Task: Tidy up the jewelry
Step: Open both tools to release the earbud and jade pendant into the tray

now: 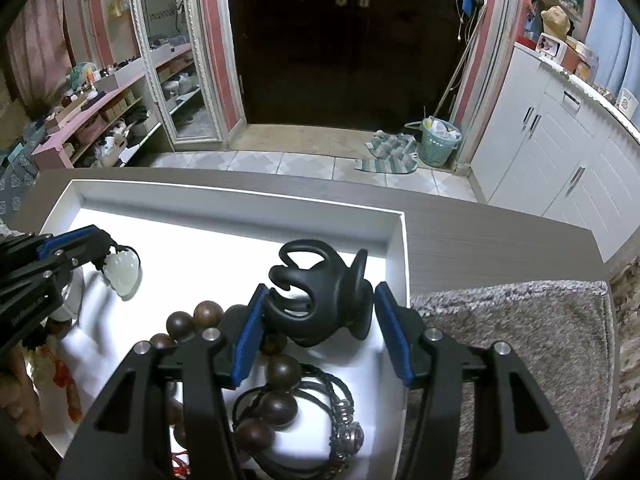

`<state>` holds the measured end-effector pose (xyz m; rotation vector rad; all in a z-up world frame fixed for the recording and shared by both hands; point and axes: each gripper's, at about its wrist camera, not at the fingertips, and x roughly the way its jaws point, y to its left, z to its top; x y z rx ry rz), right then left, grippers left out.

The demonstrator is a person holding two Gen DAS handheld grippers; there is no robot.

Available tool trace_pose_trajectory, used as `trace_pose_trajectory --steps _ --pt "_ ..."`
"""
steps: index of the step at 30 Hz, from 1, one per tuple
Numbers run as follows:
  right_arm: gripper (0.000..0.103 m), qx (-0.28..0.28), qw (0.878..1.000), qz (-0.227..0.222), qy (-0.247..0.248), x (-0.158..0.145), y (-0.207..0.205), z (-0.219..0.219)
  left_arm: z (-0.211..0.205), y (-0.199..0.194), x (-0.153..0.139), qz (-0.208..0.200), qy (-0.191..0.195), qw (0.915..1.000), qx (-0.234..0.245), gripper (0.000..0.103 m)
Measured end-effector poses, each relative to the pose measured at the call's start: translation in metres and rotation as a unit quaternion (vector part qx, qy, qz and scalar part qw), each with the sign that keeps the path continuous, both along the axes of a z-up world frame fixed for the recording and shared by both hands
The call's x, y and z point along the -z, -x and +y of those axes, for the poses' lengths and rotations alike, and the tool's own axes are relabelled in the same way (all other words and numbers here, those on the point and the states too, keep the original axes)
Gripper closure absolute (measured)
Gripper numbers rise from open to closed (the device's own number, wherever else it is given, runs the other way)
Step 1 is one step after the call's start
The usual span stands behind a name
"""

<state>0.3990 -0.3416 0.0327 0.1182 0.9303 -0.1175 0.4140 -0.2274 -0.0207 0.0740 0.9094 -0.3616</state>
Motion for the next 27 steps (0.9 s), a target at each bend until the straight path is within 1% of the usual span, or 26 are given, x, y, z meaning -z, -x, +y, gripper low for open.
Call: trace_pose_trajectory --steps 1,3,4,8,10,12,13,14,15,16,17,19,21,22,24,25,26,27 --pt "0.049 0.003 1.000 -0.004 -0.006 -0.002 0.001 -0.002 0.001 0.000 -0.002 -0.002 0.005 1.0000 -0.002 0.086" --pt "0.047 0.004 1.000 -0.012 -0.016 -0.008 0.004 -0.006 0.008 0.003 -0.004 -0.008 0.003 0.9999 -0.008 0.070" --pt "0.042 0.004 1.000 -0.017 -0.021 -0.013 0.006 -0.007 0.009 0.003 -0.006 -0.010 0.003 0.9999 -0.009 0.067" --pt "0.041 0.003 0.999 -0.038 -0.030 -0.032 0.018 -0.011 0.016 0.009 -0.018 -0.019 0.012 0.9996 -0.015 0.063" --pt "0.041 0.010 0.998 -0.047 -0.037 -0.039 0.025 -0.013 0.021 0.015 -0.027 -0.027 0.017 0.9993 -0.019 0.063" --pt "0.041 0.013 0.997 -0.064 -0.042 -0.052 0.038 -0.013 0.027 0.024 -0.036 -0.033 0.029 0.9989 -0.017 0.063" --pt "0.041 0.012 0.996 -0.070 -0.044 -0.058 0.043 -0.013 0.031 0.033 -0.045 -0.042 0.042 0.9981 -0.014 0.063" --pt "0.041 0.004 0.996 -0.082 -0.043 -0.068 0.054 -0.010 0.035 0.039 -0.051 -0.047 0.045 0.9978 -0.015 0.061" --pt "0.037 -0.001 0.995 -0.088 -0.039 -0.075 0.062 -0.008 0.039 0.048 -0.059 -0.057 0.045 0.9973 -0.016 0.051" --pt "0.036 -0.006 0.995 -0.094 -0.031 -0.081 0.072 -0.004 0.045 0.061 -0.069 -0.073 0.036 0.9965 -0.020 0.042" --pt "0.036 -0.011 0.994 -0.103 -0.017 -0.089 0.086 0.002 0.050 0.073 -0.077 -0.089 0.023 0.9953 -0.029 0.027" --pt "0.035 -0.015 0.993 -0.114 0.003 -0.098 0.116 0.012 0.060 0.091 -0.089 -0.111 0.008 0.9930 -0.037 0.025" --pt "0.033 -0.012 0.991 -0.129 0.013 -0.100 0.147 0.021 0.078 0.116 -0.101 -0.124 0.015 0.9911 -0.048 0.022" --pt "0.029 -0.004 0.990 -0.137 0.016 -0.099 0.165 0.027 0.089 0.134 -0.106 -0.130 0.020 0.9898 -0.053 0.020" --pt "0.026 -0.004 0.988 -0.151 0.020 -0.094 0.196 0.035 0.103 0.163 -0.108 -0.146 0.017 0.9871 -0.063 0.003" --pt "0.025 0.001 0.988 -0.154 0.022 -0.092 0.207 0.038 0.109 0.181 -0.108 -0.162 0.008 0.9843 -0.069 0.003" --pt "0.025 0.002 0.987 -0.156 0.023 -0.087 0.224 0.044 0.115 0.205 -0.105 -0.185 -0.013 0.9794 -0.080 0.003" --pt "0.025 0.003 0.987 -0.160 0.021 -0.082 0.237 0.044 0.123 0.224 -0.099 -0.197 -0.028 0.9762 -0.086 0.003"
